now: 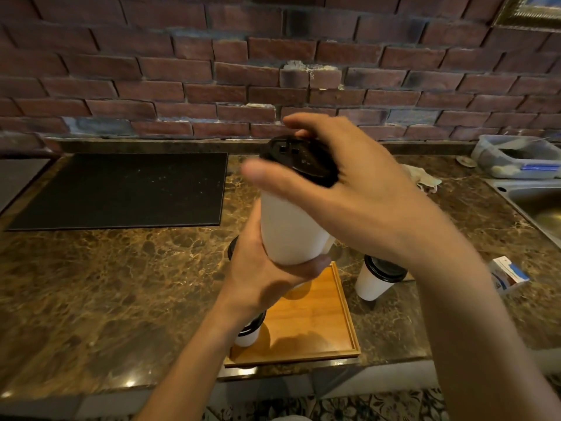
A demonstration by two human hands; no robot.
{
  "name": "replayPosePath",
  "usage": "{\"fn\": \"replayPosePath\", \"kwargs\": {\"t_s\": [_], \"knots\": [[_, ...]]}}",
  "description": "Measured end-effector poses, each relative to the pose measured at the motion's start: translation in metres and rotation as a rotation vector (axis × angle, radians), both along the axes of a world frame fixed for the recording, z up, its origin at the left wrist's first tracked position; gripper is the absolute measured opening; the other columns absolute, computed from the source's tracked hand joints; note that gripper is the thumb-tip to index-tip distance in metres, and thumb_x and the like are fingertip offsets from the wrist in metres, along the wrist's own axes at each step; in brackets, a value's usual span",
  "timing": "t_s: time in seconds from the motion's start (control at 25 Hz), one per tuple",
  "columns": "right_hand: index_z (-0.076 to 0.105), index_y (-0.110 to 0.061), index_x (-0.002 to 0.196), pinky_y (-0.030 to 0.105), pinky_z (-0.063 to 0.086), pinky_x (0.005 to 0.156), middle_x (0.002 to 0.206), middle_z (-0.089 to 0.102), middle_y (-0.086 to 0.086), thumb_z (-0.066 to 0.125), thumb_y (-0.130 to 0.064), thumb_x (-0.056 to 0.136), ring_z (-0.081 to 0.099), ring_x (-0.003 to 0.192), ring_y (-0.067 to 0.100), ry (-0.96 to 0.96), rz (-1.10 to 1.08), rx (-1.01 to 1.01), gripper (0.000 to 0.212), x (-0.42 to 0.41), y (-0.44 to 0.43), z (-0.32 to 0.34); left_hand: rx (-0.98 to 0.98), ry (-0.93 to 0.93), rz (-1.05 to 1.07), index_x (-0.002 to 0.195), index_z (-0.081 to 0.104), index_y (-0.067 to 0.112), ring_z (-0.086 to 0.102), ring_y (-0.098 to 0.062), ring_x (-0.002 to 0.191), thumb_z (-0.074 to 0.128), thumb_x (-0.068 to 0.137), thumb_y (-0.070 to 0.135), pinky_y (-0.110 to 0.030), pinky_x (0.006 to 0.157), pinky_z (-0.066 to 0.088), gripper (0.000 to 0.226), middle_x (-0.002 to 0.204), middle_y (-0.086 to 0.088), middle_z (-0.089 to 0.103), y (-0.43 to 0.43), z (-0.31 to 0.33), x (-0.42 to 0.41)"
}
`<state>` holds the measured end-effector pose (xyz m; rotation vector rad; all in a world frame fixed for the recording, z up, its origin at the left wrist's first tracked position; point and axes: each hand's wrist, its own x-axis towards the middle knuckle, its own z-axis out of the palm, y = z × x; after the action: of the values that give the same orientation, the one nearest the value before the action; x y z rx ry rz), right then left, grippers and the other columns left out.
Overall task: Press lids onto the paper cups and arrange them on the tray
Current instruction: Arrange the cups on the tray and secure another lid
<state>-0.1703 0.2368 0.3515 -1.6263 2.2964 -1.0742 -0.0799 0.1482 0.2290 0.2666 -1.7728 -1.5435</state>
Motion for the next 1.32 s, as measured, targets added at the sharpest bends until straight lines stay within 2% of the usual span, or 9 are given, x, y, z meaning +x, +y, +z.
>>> {"fn": "replayPosePath", "kwargs": {"t_s": [0.12, 0.44, 0.52, 0.6, 0.8, 0.92, 1.08, 1.2, 1.32], "knots": [[0.059, -0.034, 0.124, 0.031, 0.045, 0.089, 0.119, 0.055, -0.011, 0.046, -0.071, 0.086, 0.052, 0.106, 0.008, 0.148, -0.062, -0.045, 0.054, 0.001, -0.019, 0.003, 0.066, 0.024, 0.009, 0.13, 0.043, 0.022, 0.063, -0.01, 0.103, 0.089, 0.056, 0.022, -0.02, 0.069, 0.056, 0.086, 0.112, 0.01, 0.062, -0.001, -0.001, -0.003], [0.061, -0.02, 0.119, 0.021, 0.05, 0.085, 0.117, 0.061, -0.005, 0.062, -0.026, 0.089, 0.06, 0.108, 0.007, -0.111, 0.513, -0.127, 0.031, -0.029, -0.024, 0.014, -0.051, -0.1, -0.213, 0.127, 0.047, 0.004, 0.064, -0.014, 0.104, 0.088, 0.058, 0.001, -0.021, 0.073, 0.055, 0.081, 0.112, 0.003, 0.064, -0.031, 0.014, 0.005], [0.062, -0.019, 0.121, 0.021, 0.049, 0.083, 0.118, 0.061, -0.004, 0.06, -0.025, 0.091, 0.06, 0.107, 0.007, -0.104, 0.553, -0.086, 0.031, -0.028, -0.023, 0.02, -0.058, -0.101, -0.209, 0.124, 0.051, 0.014, 0.064, -0.013, 0.102, 0.088, 0.058, 0.003, -0.021, 0.071, 0.055, 0.077, 0.11, 0.005, 0.065, -0.031, 0.014, 0.004], [0.063, -0.028, 0.122, 0.02, 0.048, 0.079, 0.114, 0.062, -0.012, 0.056, -0.04, 0.091, 0.058, 0.104, 0.004, 0.045, 0.382, -0.014, 0.034, -0.022, -0.026, 0.023, -0.044, -0.068, -0.132, 0.118, 0.054, 0.028, 0.065, -0.011, 0.099, 0.09, 0.056, 0.012, -0.02, 0.067, 0.056, 0.073, 0.107, 0.01, 0.065, -0.026, 0.013, 0.001], [0.07, -0.034, 0.095, 0.023, 0.044, 0.059, 0.087, 0.066, -0.015, 0.05, -0.053, 0.091, 0.056, 0.08, 0.006, 0.32, -0.078, -0.181, 0.027, 0.011, -0.041, 0.003, 0.014, 0.005, 0.034, 0.126, 0.045, 0.01, 0.063, -0.012, 0.102, 0.089, 0.048, 0.045, -0.02, 0.07, 0.054, 0.096, 0.111, 0.003, 0.064, -0.013, 0.014, -0.006], [0.073, -0.029, 0.099, 0.018, 0.051, 0.073, 0.093, 0.069, -0.016, 0.058, -0.038, 0.091, 0.062, 0.091, 0.0, 0.076, 0.226, -0.261, 0.019, -0.009, -0.036, 0.019, -0.03, -0.009, -0.045, 0.125, 0.044, 0.021, 0.063, -0.007, 0.103, 0.087, 0.051, 0.026, -0.018, 0.07, 0.055, 0.086, 0.11, 0.016, 0.063, -0.024, 0.021, 0.001], [0.062, -0.024, 0.113, 0.019, 0.048, 0.084, 0.112, 0.066, -0.003, 0.056, -0.017, 0.092, 0.06, 0.106, 0.003, -0.064, 0.554, -0.184, 0.023, -0.03, -0.032, 0.026, -0.036, -0.101, -0.254, 0.128, 0.042, 0.004, 0.064, -0.01, 0.102, 0.082, 0.053, 0.015, -0.019, 0.074, 0.055, 0.086, 0.108, 0.012, 0.065, -0.039, 0.025, 0.004], [0.066, -0.031, 0.117, 0.018, 0.051, 0.08, 0.107, 0.063, -0.017, 0.054, -0.043, 0.094, 0.059, 0.098, 0.0, 0.096, 0.244, -0.048, 0.028, -0.021, -0.037, 0.022, -0.048, -0.082, -0.159, 0.122, 0.047, 0.017, 0.064, -0.008, 0.099, 0.087, 0.053, 0.017, -0.017, 0.068, 0.054, 0.08, 0.104, 0.014, 0.064, -0.034, 0.024, -0.003], [0.071, -0.031, 0.102, 0.035, 0.056, 0.077, 0.094, 0.069, -0.012, 0.049, -0.058, 0.09, 0.062, 0.086, 0.009, 0.295, -0.06, -0.125, 0.037, -0.007, -0.045, 0.014, -0.033, -0.019, -0.06, 0.119, 0.046, 0.021, 0.064, -0.006, 0.099, 0.086, 0.053, 0.019, -0.016, 0.067, 0.054, 0.077, 0.105, 0.014, 0.064, -0.027, 0.022, -0.009]]}}
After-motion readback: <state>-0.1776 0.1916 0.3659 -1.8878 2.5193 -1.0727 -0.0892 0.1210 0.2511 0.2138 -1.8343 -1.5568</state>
